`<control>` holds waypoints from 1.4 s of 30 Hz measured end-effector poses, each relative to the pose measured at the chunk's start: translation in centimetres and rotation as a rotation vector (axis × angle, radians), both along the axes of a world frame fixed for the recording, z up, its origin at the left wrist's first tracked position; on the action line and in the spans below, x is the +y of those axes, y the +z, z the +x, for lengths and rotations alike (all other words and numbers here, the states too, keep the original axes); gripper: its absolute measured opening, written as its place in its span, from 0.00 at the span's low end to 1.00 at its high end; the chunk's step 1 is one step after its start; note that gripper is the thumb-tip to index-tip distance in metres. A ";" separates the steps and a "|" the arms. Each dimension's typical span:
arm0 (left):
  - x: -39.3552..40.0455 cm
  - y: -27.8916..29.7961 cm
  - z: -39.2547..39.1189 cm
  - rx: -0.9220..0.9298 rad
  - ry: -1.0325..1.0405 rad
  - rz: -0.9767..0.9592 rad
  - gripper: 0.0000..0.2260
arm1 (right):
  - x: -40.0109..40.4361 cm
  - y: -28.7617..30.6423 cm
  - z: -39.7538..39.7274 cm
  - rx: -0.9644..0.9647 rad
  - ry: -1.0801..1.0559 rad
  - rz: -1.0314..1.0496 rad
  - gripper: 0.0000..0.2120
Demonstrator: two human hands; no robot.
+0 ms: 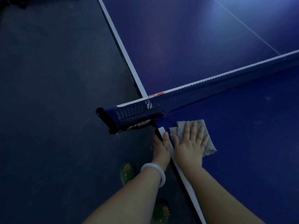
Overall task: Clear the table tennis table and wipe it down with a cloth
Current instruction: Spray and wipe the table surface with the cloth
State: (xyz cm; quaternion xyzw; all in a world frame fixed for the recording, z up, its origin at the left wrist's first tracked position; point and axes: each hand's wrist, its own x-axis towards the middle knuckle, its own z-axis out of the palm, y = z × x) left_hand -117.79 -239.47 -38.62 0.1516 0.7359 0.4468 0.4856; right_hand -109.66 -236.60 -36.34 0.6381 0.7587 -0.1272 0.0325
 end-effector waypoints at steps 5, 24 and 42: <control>-1.1 0.9 -0.6 0.057 -0.109 -0.014 0.28 | -6.1 0.0 5.1 0.011 0.169 0.098 0.32; 4.0 2.1 1.2 1.218 -0.970 0.104 0.29 | -1.7 0.0 15.7 -0.004 0.075 0.065 0.32; 5.3 1.4 4.1 1.264 -0.791 -0.065 0.32 | 6.3 0.0 16.3 -0.046 -0.451 0.064 0.30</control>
